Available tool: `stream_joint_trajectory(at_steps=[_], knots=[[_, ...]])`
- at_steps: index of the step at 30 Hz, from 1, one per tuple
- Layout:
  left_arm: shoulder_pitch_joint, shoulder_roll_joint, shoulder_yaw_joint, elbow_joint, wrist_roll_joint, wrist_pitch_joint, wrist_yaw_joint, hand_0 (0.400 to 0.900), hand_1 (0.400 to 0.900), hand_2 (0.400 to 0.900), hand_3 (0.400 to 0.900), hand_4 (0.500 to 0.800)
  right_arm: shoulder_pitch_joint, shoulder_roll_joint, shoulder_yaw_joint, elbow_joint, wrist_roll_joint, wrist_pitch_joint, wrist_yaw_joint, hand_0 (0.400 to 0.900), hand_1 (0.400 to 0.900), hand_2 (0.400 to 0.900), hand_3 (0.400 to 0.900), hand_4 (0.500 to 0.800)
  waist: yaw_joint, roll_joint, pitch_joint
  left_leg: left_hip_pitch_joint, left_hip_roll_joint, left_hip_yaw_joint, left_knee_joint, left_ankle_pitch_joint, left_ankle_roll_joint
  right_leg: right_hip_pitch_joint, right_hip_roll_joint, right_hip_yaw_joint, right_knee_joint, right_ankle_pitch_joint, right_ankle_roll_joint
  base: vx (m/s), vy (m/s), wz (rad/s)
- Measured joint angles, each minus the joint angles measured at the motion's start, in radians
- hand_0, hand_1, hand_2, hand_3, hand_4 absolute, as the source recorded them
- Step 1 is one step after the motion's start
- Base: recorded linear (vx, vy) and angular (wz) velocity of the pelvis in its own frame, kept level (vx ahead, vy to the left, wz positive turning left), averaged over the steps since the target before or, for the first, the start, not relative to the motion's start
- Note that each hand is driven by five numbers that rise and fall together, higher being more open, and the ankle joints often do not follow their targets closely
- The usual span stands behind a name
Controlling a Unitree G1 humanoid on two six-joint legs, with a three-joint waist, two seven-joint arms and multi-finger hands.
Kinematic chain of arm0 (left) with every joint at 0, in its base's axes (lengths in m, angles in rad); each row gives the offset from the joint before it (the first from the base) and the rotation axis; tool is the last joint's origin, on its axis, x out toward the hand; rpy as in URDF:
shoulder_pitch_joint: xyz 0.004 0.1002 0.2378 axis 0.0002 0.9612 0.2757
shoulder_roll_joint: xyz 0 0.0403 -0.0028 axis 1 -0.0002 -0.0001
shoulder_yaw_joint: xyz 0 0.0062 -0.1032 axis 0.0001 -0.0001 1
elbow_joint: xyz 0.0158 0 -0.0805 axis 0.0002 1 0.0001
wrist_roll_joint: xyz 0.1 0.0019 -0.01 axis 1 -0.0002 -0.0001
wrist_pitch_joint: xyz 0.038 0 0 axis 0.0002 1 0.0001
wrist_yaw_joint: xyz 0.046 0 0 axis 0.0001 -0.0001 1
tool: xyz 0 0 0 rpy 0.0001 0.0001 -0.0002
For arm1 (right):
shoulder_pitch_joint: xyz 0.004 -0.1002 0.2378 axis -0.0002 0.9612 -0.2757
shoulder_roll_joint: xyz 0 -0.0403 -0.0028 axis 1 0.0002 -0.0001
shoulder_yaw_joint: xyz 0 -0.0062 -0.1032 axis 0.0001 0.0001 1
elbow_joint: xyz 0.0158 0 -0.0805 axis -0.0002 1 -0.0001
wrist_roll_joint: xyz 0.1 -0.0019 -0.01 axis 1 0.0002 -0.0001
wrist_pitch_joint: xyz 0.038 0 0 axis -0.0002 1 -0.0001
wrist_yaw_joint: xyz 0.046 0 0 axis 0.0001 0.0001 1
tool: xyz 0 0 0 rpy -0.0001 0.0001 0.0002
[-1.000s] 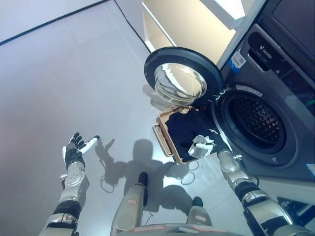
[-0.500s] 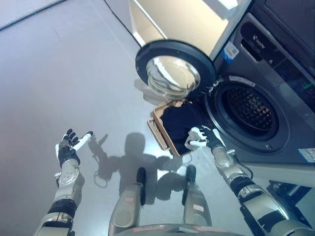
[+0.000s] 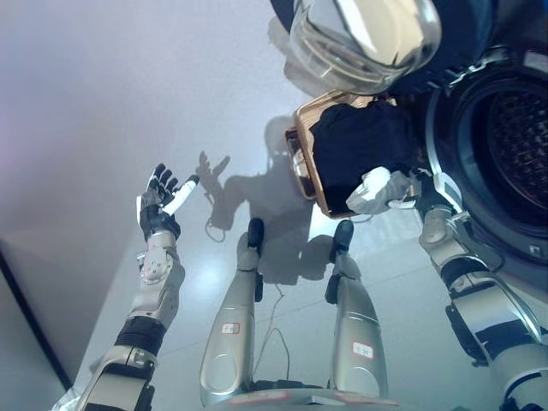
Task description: Put the clothes in the basket into the washing machine.
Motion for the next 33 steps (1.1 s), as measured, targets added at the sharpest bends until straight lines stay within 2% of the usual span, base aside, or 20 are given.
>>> stream_joint_trajectory(at_steps=[2,5,8,19,22,23,24,33], knots=[[-0.002,0.003,0.000,-0.021,0.002,-0.003,0.001,0.900,0.900,0.900,0.900,0.800,-0.015,-0.002,-0.001,0.008,0.000,0.000,0.000,0.900,0.900,0.900,0.900,0.800,0.016,0.003,0.001,-0.015,-0.011,0.011,0.002,-0.001,0.006,-0.030,-0.015,0.004,0.028,-0.023,0.008,0.01,-0.011,0.11],[0.000,0.003,-0.006,-0.050,0.002,-0.002,0.006,0.900,0.900,0.900,0.900,0.800,-0.017,-0.026,-0.007,0.020,-0.003,0.001,-0.005,0.900,0.900,0.900,0.900,0.800,0.024,0.026,0.012,-0.054,-0.027,0.000,0.021,-0.001,0.010,-0.075,-0.034,0.003,0.080,-0.048,0.009,0.00,-0.009,0.07],[0.001,0.004,-0.009,-0.082,0.003,-0.002,0.013,0.900,0.900,0.900,0.900,0.800,-0.018,-0.051,-0.010,0.023,-0.017,0.002,-0.011,0.900,0.900,0.900,0.900,0.800,0.036,0.028,0.013,-0.101,-0.039,-0.001,0.049,-0.003,0.014,-0.131,-0.050,0.005,0.137,-0.071,0.005,-0.02,-0.014,0.05],[0.007,0.033,-0.028,-0.208,0.077,-0.003,0.024,0.900,0.900,0.900,0.900,0.800,-0.059,-0.136,-0.005,0.054,-0.089,0.004,-0.029,0.900,0.900,0.900,0.900,0.800,0.050,0.033,0.018,-0.302,-0.060,0.017,0.263,-0.068,0.024,-0.324,-0.071,0.059,0.347,-0.148,-0.004,0.00,-0.010,0.01],[0.007,0.039,-0.034,-0.213,0.083,-0.002,0.025,0.900,0.900,0.900,0.900,0.800,-0.070,-0.137,0.007,0.059,-0.108,0.005,-0.029,0.900,0.900,0.900,0.900,0.800,0.048,0.038,0.024,-0.343,-0.063,0.017,0.309,-0.080,0.024,-0.363,-0.077,0.065,0.386,-0.155,-0.005,-0.01,0.008,-0.04],[0.007,0.040,-0.039,-0.213,0.090,-0.002,0.025,0.900,0.900,0.900,0.900,0.800,-0.070,-0.137,0.008,0.060,-0.109,0.005,-0.030,0.606,0.606,0.606,0.606,0.624,0.048,0.038,0.024,-0.349,-0.064,0.018,0.320,-0.084,0.025,-0.370,-0.082,0.067,0.395,-0.158,-0.006,-0.01,0.018,-0.05],[0.007,0.040,-0.045,-0.213,0.096,-0.002,0.025,0.900,0.900,0.900,0.900,0.800,-0.071,-0.137,0.009,0.061,-0.109,0.006,-0.031,0.400,0.400,0.400,0.400,0.500,0.048,0.038,0.025,-0.353,-0.067,0.018,0.323,-0.084,0.026,-0.374,-0.084,0.070,0.397,-0.158,-0.005,-0.01,0.014,-0.04],[0.021,0.058,-0.049,-0.228,0.117,-0.006,0.025,0.900,0.900,0.900,0.900,0.800,-0.103,-0.141,0.009,0.065,-0.117,0.009,-0.049,0.400,0.400,0.400,0.400,0.500,0.049,0.038,0.025,-0.395,-0.069,0.030,0.368,-0.099,0.030,-0.413,-0.084,0.088,0.418,-0.159,-0.003,-0.01,-0.001,-0.03]])
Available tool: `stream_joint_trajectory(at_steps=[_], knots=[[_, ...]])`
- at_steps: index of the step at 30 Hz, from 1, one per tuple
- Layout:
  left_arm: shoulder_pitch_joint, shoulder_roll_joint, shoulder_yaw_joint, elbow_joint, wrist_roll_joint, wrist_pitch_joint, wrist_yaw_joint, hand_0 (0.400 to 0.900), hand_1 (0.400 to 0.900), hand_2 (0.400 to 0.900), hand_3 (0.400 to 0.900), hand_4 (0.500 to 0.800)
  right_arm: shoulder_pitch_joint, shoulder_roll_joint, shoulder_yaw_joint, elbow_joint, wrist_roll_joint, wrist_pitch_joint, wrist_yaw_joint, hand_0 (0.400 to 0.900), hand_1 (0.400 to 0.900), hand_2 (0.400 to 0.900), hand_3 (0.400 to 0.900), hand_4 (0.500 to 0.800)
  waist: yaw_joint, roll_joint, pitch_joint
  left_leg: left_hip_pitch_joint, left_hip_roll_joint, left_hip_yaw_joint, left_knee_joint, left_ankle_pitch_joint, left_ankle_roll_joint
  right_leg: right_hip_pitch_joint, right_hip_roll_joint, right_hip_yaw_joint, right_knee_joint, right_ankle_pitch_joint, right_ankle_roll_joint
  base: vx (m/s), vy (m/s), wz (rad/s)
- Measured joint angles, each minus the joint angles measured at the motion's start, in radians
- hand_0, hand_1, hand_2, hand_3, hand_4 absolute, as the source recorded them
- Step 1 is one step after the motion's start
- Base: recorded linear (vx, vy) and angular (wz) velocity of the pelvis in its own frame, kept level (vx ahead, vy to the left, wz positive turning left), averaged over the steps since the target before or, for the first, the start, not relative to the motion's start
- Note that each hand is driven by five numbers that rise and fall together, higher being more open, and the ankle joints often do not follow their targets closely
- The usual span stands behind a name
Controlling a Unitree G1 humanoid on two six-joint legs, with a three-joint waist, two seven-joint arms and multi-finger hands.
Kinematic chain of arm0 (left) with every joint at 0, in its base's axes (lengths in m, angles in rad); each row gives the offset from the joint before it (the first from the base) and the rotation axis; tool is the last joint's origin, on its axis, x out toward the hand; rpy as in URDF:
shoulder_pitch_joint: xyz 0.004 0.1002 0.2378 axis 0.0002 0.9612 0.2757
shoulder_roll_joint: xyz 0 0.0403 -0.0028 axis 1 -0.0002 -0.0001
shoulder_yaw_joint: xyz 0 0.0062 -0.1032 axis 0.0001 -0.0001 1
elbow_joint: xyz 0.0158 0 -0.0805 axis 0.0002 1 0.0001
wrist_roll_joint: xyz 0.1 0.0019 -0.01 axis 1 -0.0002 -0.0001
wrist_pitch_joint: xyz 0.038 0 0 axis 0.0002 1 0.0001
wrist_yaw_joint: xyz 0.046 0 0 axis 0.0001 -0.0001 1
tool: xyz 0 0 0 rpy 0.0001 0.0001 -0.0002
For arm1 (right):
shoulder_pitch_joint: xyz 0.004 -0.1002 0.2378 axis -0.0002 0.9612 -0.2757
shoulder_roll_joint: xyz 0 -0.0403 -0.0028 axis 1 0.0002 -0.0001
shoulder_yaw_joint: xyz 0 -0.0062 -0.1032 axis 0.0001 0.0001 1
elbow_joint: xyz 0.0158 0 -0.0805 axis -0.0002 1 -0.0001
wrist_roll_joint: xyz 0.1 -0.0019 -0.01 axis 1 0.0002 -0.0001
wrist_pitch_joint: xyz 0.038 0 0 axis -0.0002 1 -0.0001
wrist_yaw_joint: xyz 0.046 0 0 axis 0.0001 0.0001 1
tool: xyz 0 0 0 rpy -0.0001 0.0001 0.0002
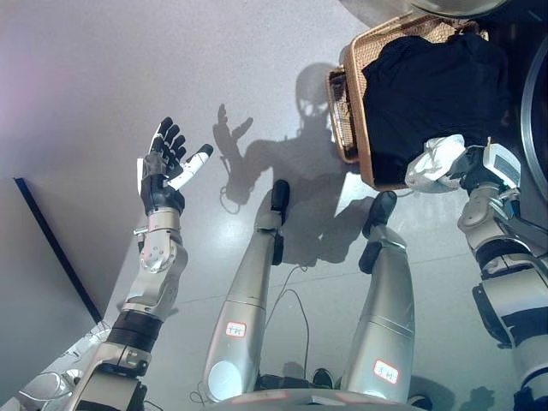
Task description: Put the clothes in the basket into the washing machine.
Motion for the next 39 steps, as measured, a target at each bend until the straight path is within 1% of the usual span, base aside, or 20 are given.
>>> stream_joint_trajectory(at_steps=[5,9,10,11,12,14,17,18,20,21,23,24,25,27,30,32,34,36,39], knots=[[0.005,0.011,0.001,0.000,0.000,-0.015,0.001,0.900,0.900,0.900,0.900,0.800,-0.004,0.003,-0.001,-0.001,0.001,-0.002,0.000,0.400,0.400,0.400,0.400,0.500,0.003,0.000,0.000,0.007,0.000,0.006,-0.002,0.000,0.000,0.003,0.001,0.003,-0.001,0.003,0.004,0.00,-0.019,-0.03],[0.015,0.014,0.003,0.006,-0.001,-0.017,0.001,0.900,0.900,0.900,0.900,0.800,0.015,0.015,-0.017,0.005,0.016,-0.002,0.001,0.400,0.400,0.400,0.400,0.500,0.005,-0.001,0.001,0.068,0.003,0.008,-0.025,-0.001,0.001,0.065,0.001,0.001,-0.029,0.004,0.004,0.05,-0.034,-0.07],[0.016,0.014,0.006,0.010,-0.002,-0.019,0.001,0.900,0.900,0.900,0.900,0.800,0.021,0.023,-0.073,0.006,0.055,-0.007,0.003,0.400,0.400,0.400,0.400,0.500,0.004,0.000,0.000,0.091,0.006,0.011,-0.047,0.001,0.004,0.087,0.006,0.000,-0.054,0.007,0.003,0.07,-0.027,-0.08],[0.020,0.017,0.012,0.013,-0.004,-0.020,0.002,0.900,0.900,0.900,0.900,0.800,0.018,0.030,-0.100,0.008,0.097,-0.006,-0.001,0.400,0.400,0.400,0.400,0.500,0.003,-0.001,0.000,0.109,0.013,0.015,-0.060,0.005,0.004,0.108,0.011,-0.002,-0.076,0.017,0.002,0.00,-0.012,-0.05],[0.017,0.014,0.014,0.033,-0.007,-0.022,0.001,0.900,0.900,0.900,0.900,0.800,0.020,0.044,-0.179,0.007,0.154,-0.015,0.003,0.400,0.400,0.400,0.400,0.500,0.006,0.000,0.002,0.133,0.016,0.019,-0.080,0.014,0.004,0.132,0.017,-0.001,-0.099,0.036,0.007,0.01,-0.005,-0.07],[0.020,0.010,0.014,0.080,-0.014,-0.022,0.002,0.900,0.900,0.900,0.900,0.800,0.021,0.071,-0.289,0.008,0.315,-0.024,-0.002,0.400,0.400,0.400,0.400,0.500,-0.011,0.005,0.004,0.203,0.019,0.022,-0.127,0.023,0.006,0.202,0.018,-0.009,-0.152,0.051,0.012,0.07,-0.017,-0.13],[0.007,0.004,0.016,0.195,-0.049,-0.023,0.002,0.900,0.900,0.900,0.900,0.800,0.060,0.126,-0.378,-0.016,0.534,-0.061,-0.009,0.400,0.400,0.400,0.400,0.500,-0.034,0.005,0.002,0.325,0.031,0.032,-0.202,0.035,0.007,0.329,0.031,-0.024,-0.240,0.074,0.010,0.12,-0.032,-0.08],[0.007,0.003,0.022,0.219,-0.058,-0.022,0.003,0.900,0.900,0.900,0.900,0.800,0.069,0.143,-0.396,-0.021,0.602,-0.077,-0.008,0.400,0.400,0.400,0.400,0.500,-0.041,0.004,-0.009,0.349,0.036,0.035,-0.225,0.038,0.006,0.352,0.033,-0.032,-0.268,0.079,0.009,0.12,-0.023,-0.06],[0.005,-0.004,0.042,0.245,-0.079,-0.022,0.003,0.900,0.900,0.900,0.900,0.800,0.076,0.171,-0.454,-0.037,0.726,-0.107,-0.005,0.400,0.400,0.400,0.400,0.500,-0.050,0.003,-0.012,0.397,0.038,0.038,-0.274,0.055,0.002,0.393,0.037,-0.036,-0.305,0.093,0.018,0.11,-0.015,-0.05],[0.005,-0.005,0.044,0.259,-0.086,-0.023,0.004,0.900,0.900,0.900,0.900,0.800,0.078,0.183,-0.461,-0.036,0.790,-0.114,-0.002,0.400,0.400,0.400,0.400,0.500,-0.055,0.004,-0.012,0.424,0.039,0.038,-0.288,0.056,0.001,0.414,0.038,-0.040,-0.314,0.098,0.019,0.10,-0.006,-0.06],[0.006,-0.007,0.043,0.284,-0.095,-0.023,0.003,0.900,0.900,0.900,0.900,0.800,0.084,0.215,-0.514,-0.038,0.903,-0.132,0.007,0.400,0.400,0.400,0.400,0.500,-0.067,0.004,-0.013,0.476,0.043,0.038,-0.313,0.057,0.000,0.469,0.041,-0.050,-0.345,0.103,0.018,0.05,0.006,0.02],[0.006,-0.009,0.042,0.289,-0.097,-0.024,0.002,0.900,0.900,0.900,0.900,0.800,0.095,0.223,-0.528,-0.039,0.960,-0.147,0.014,0.400,0.400,0.400,0.400,0.500,-0.066,0.005,-0.029,0.487,0.046,0.038,-0.325,0.058,-0.001,0.483,0.042,-0.067,-0.361,0.109,0.010,0.01,0.022,0.07],[0.008,-0.008,0.042,0.289,-0.098,-0.028,0.001,0.900,0.900,0.900,0.900,0.800,0.100,0.225,-0.537,-0.039,1.013,-0.161,0.020,0.400,0.400,0.400,0.400,0.500,-0.065,0.007,-0.047,0.487,0.047,0.038,-0.336,0.060,-0.001,0.485,0.042,-0.073,-0.376,0.114,0.008,0.02,0.042,0.02],[0.004,0.006,0.044,0.287,-0.112,-0.039,-0.003,0.900,0.900,0.900,0.900,0.800,0.081,0.221,-0.585,-0.042,1.098,-0.182,0.029,0.400,0.400,0.400,0.400,0.500,-0.064,0.011,-0.051,0.487,0.046,0.042,-0.346,0.065,0.001,0.486,0.041,-0.079,-0.392,0.125,0.001,0.02,0.068,-0.11],[0.005,0.020,0.051,0.288,-0.118,-0.040,-0.004,0.900,0.900,0.900,0.900,0.800,0.066,0.213,-0.637,-0.079,1.213,-0.210,0.046,0.400,0.400,0.400,0.400,0.500,-0.062,0.020,-0.056,0.489,0.042,0.051,-0.377,0.080,0.006,0.482,0.037,-0.078,-0.425,0.144,0.002,0.01,0.043,-0.16],[0.006,0.019,0.053,0.288,-0.119,-0.040,-0.004,0.900,0.900,0.900,0.900,0.800,0.050,0.198,-0.649,-0.086,1.263,-0.232,0.050,0.400,0.400,0.400,0.400,0.500,-0.057,0.033,-0.055,0.488,0.040,0.057,-0.393,0.086,0.007,0.481,0.037,-0.074,-0.448,0.157,0.009,0.04,0.012,-0.10],[0.013,0.019,0.053,0.286,-0.119,-0.041,-0.005,0.900,0.900,0.900,0.900,0.800,0.033,0.185,-0.695,-0.093,1.318,-0.243,0.055,0.400,0.400,0.400,0.400,0.500,-0.051,0.046,-0.059,0.488,0.038,0.063,-0.410,0.093,0.010,0.476,0.036,-0.067,-0.465,0.167,0.012,0.04,0.003,-0.06],[0.019,0.018,0.054,0.278,-0.130,-0.042,-0.009,0.900,0.900,0.900,0.900,0.800,0.013,0.150,-0.724,-0.094,1.382,-0.253,0.054,0.400,0.400,0.400,0.400,0.500,-0.044,0.068,-0.063,0.486,0.033,0.069,-0.429,0.100,0.013,0.471,0.034,-0.062,-0.484,0.176,0.021,0.03,-0.002,-0.04],[0.034,0.018,0.065,0.247,-0.138,-0.045,-0.012,0.900,0.900,0.900,0.900,0.800,-0.002,0.119,-0.748,-0.101,1.432,-0.269,0.053,0.400,0.400,0.400,0.400,0.500,-0.036,0.076,-0.066,0.481,0.033,0.077,-0.454,0.109,0.012,0.457,0.035,-0.055,-0.502,0.186,0.028,0.01,-0.005,0.01]])
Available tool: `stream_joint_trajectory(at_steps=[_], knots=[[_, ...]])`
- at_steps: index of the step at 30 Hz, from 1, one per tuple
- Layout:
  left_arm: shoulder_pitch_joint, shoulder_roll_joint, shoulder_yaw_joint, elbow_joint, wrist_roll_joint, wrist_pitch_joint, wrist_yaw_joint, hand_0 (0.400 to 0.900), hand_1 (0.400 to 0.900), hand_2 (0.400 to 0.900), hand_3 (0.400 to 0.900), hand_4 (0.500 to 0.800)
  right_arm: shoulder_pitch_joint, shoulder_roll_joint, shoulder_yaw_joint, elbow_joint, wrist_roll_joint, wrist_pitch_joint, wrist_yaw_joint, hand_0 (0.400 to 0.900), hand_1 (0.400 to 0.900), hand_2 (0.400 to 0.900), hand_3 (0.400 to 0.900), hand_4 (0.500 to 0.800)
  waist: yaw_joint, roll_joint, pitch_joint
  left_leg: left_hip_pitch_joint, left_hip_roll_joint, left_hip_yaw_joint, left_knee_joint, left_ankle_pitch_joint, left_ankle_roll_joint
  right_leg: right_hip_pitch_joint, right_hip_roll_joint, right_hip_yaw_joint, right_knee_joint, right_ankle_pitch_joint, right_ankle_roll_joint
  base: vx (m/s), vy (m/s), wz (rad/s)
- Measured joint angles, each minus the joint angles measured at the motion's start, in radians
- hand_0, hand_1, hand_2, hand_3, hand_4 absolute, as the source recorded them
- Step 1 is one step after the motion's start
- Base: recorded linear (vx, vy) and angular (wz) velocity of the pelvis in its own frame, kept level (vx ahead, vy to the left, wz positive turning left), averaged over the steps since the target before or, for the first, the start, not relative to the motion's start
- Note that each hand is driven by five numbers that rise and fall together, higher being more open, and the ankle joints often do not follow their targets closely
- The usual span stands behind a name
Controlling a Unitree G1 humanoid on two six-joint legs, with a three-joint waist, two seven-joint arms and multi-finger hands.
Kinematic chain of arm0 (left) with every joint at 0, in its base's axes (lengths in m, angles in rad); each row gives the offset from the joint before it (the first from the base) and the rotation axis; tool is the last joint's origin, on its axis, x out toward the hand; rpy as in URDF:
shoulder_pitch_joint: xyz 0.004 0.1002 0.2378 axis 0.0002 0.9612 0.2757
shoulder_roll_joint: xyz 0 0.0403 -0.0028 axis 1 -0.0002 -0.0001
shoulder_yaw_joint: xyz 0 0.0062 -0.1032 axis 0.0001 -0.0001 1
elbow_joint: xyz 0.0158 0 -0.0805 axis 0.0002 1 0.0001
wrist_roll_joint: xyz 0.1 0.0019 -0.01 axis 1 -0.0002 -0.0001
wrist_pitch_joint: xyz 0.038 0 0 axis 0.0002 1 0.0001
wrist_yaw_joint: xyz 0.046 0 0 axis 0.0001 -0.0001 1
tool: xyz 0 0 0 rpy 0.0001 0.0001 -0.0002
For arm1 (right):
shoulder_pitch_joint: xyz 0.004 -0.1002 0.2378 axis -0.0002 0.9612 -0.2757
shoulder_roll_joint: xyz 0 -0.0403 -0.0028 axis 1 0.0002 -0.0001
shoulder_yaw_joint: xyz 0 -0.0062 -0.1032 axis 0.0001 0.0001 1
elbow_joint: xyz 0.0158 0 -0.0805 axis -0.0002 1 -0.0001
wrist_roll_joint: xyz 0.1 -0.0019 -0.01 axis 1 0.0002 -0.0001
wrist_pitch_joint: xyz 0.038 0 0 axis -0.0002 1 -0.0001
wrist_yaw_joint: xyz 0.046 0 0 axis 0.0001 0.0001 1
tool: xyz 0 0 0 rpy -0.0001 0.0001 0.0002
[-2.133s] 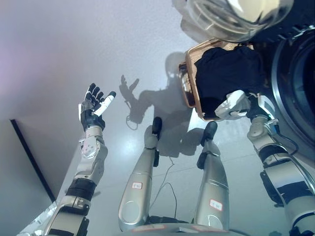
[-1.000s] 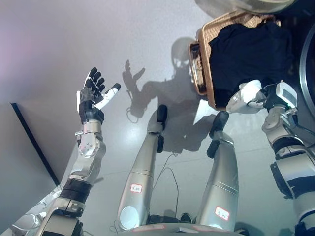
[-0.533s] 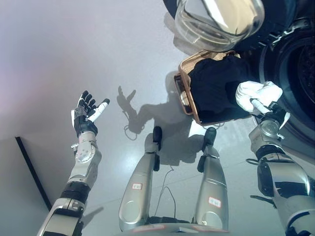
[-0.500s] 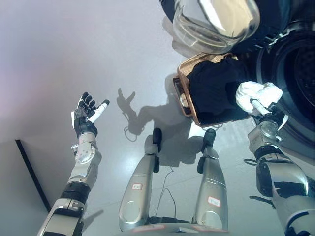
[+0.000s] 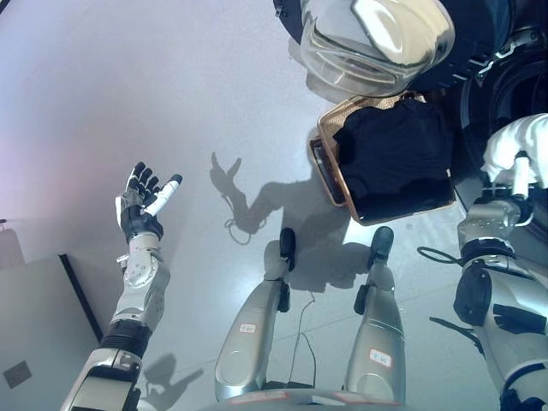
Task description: Put the clothes in the basket into the washing machine.
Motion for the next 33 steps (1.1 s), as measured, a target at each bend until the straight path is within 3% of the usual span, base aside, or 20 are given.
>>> stream_joint_trajectory(at_steps=[10,17,18,19,33], knots=[[-0.001,-0.003,0.010,0.001,-0.020,-0.014,-0.033,0.900,0.900,0.900,0.900,0.800,-0.098,-0.163,-0.155,-0.030,0.213,-0.132,-0.004,0.400,0.400,0.400,0.400,0.500,0.000,0.045,-0.006,0.001,-0.002,-0.018,-0.079,0.029,-0.004,-0.031,0.001,-0.002,-0.010,0.002,0.001,0.03,-0.018,0.05],[-0.004,-0.002,0.016,-0.001,-0.020,-0.015,-0.034,0.900,0.900,0.900,0.900,0.800,-0.122,-0.231,-0.188,-0.032,0.227,-0.139,-0.011,0.400,0.400,0.400,0.400,0.500,-0.003,0.045,-0.006,0.020,-0.001,-0.025,-0.090,0.030,-0.005,-0.030,0.000,-0.001,0.010,0.002,0.001,0.02,-0.010,0.01],[-0.004,-0.002,0.016,-0.003,-0.019,-0.015,-0.034,0.900,0.900,0.900,0.900,0.800,-0.122,-0.232,-0.192,-0.032,0.227,-0.139,-0.011,0.741,0.741,0.741,0.741,0.705,-0.003,0.045,-0.006,0.022,-0.002,-0.027,-0.090,0.030,-0.005,-0.028,-0.001,-0.001,0.011,0.001,0.001,0.00,0.000,0.00],[-0.005,-0.001,0.016,-0.007,-0.019,-0.016,-0.033,0.900,0.900,0.900,0.900,0.800,-0.122,-0.232,-0.191,-0.032,0.227,-0.139,-0.010,0.900,0.900,0.900,0.900,0.800,-0.003,0.045,-0.006,0.021,-0.002,-0.029,-0.090,0.030,-0.005,-0.029,-0.001,-0.001,0.011,0.001,0.001,0.00,0.000,0.00],[-0.023,0.000,0.016,-0.047,-0.019,-0.016,-0.032,0.900,0.900,0.900,0.900,0.800,-0.128,-0.233,-0.099,0.004,0.166,-0.092,-0.004,0.900,0.900,0.900,0.900,0.800,-0.009,0.045,-0.006,-0.001,-0.002,-0.028,-0.087,0.037,-0.008,-0.067,-0.001,0.008,0.041,0.001,0.001,-0.02,0.010,-0.02]])
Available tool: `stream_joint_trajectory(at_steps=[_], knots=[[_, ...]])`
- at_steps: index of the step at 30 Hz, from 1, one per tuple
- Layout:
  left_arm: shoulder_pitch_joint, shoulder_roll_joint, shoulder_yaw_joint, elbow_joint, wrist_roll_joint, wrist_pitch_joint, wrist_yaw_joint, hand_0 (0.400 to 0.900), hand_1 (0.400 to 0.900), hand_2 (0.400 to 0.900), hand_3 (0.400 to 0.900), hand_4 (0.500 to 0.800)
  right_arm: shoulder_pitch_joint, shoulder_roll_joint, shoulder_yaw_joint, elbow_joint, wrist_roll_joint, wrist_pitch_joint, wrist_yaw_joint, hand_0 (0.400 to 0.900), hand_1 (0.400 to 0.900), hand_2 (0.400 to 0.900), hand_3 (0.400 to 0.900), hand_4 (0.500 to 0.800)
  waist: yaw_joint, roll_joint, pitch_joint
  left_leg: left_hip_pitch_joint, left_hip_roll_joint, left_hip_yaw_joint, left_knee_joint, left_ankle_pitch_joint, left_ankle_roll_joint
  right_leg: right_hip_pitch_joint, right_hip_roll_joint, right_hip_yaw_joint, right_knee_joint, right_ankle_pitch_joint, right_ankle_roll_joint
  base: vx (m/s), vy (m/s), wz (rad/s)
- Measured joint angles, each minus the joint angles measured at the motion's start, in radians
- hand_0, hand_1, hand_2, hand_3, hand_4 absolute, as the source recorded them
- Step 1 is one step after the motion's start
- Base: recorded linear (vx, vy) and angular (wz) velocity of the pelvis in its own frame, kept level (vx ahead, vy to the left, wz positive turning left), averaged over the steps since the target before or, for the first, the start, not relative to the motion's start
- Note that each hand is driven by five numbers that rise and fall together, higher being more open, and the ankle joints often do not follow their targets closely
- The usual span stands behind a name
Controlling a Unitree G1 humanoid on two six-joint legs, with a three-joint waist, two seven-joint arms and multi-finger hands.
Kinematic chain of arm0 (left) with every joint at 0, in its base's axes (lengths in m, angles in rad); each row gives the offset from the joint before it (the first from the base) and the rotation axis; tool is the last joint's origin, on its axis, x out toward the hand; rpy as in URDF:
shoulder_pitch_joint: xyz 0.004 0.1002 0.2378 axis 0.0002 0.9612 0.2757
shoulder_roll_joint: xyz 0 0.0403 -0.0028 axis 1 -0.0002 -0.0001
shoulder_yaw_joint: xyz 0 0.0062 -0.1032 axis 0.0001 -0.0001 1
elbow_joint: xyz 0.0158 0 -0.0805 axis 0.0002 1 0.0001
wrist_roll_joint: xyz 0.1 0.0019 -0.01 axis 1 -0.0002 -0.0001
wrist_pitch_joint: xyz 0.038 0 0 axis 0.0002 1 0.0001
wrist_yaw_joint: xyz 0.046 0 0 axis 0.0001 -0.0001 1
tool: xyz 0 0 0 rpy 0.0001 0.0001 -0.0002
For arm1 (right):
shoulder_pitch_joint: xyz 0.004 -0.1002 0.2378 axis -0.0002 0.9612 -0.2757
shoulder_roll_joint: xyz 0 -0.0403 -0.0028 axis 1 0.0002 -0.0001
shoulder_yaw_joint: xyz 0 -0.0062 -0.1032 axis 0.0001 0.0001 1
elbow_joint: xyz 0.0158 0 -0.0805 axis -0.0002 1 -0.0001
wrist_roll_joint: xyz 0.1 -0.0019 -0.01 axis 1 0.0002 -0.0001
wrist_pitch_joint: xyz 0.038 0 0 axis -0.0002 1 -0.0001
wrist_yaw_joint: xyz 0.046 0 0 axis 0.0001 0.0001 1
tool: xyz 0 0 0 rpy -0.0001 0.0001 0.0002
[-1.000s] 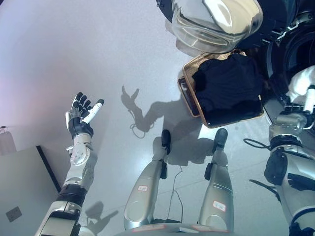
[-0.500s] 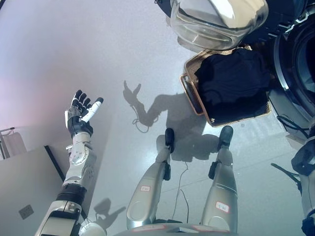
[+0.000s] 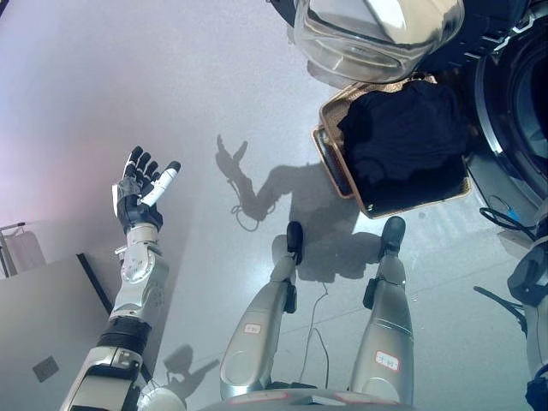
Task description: Put the clothes in the basket into the washing machine.
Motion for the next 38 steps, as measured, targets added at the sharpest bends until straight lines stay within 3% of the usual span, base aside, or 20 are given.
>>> stream_joint_trajectory(at_steps=[6,10,13,19,22,26,31,38], knots=[[-0.036,0.001,-0.003,0.002,0.001,0.000,-0.001,0.900,0.900,0.900,0.900,0.800,0.072,0.016,0.169,0.023,-0.229,0.093,-0.001,0.900,0.900,0.900,0.900,0.800,-0.010,-0.002,0.002,0.007,0.000,-0.004,0.017,0.001,0.000,0.010,0.000,-0.001,0.019,0.000,0.000,-0.04,0.019,-0.04],[-0.060,0.001,-0.005,0.010,0.002,-0.001,-0.001,0.900,0.900,0.900,0.900,0.800,0.147,0.092,0.272,-0.013,-0.406,0.132,0.001,0.900,0.900,0.900,0.900,0.800,-0.028,-0.010,0.003,0.039,0.000,-0.005,0.036,-0.002,-0.002,0.050,0.000,0.002,0.023,0.000,0.000,-0.06,0.017,-0.07],[-0.063,0.006,-0.002,0.019,0.002,-0.019,-0.001,0.900,0.900,0.900,0.900,0.800,0.202,0.165,0.396,-0.066,-0.584,0.164,0.005,0.900,0.900,0.900,0.900,0.800,-0.038,-0.038,0.003,0.037,0.000,0.004,0.068,-0.011,-0.005,0.054,0.000,0.018,0.033,-0.018,0.006,-0.05,0.052,-0.11],[-0.049,0.011,0.001,0.025,0.003,-0.021,-0.003,0.900,0.900,0.900,0.900,0.800,0.258,0.245,0.539,-0.113,-0.879,0.211,-0.013,0.900,0.900,0.900,0.900,0.800,-0.050,-0.091,-0.005,0.034,0.001,0.014,0.090,-0.014,-0.001,0.059,0.000,0.022,0.028,-0.011,-0.007,-0.04,0.041,-0.06],[-0.051,0.011,0.003,0.043,0.004,-0.021,-0.003,0.900,0.900,0.900,0.900,0.800,0.265,0.266,0.572,-0.132,-0.991,0.232,-0.026,0.900,0.900,0.900,0.900,0.800,-0.058,-0.112,-0.007,0.037,0.001,0.013,0.095,-0.012,-0.003,0.077,0.003,0.017,0.006,0.006,-0.011,0.01,0.015,-0.09],[-0.065,0.007,0.003,0.133,0.007,-0.019,-0.003,0.900,0.900,0.900,0.900,0.800,0.286,0.302,0.615,-0.165,-1.104,0.245,-0.028,0.900,0.900,0.900,0.900,0.800,-0.068,-0.135,-0.005,0.075,0.005,0.018,0.106,-0.029,-0.003,0.133,0.013,0.016,-0.027,0.021,-0.002,0.04,-0.009,-0.10],[-0.051,0.008,0.014,0.143,0.064,-0.019,-0.002,0.900,0.900,0.900,0.900,0.800,0.392,0.345,0.681,-0.215,-1.277,0.268,-0.016,0.900,0.900,0.900,0.900,0.800,-0.070,-0.195,-0.016,0.166,0.022,0.022,0.106,-0.057,-0.010,0.242,0.031,0.015,-0.070,0.020,-0.002,0.07,-0.028,-0.07],[0.017,0.007,0.068,0.157,0.132,-0.003,-0.006,0.900,0.900,0.900,0.900,0.800,0.515,0.387,0.672,-0.221,-1.306,0.270,0.023,0.900,0.900,0.900,0.900,0.800,-0.086,-0.260,-0.050,0.255,0.055,0.044,0.097,-0.083,-0.025,0.342,0.061,0.016,-0.130,0.026,-0.010,0.08,-0.037,-0.09]])
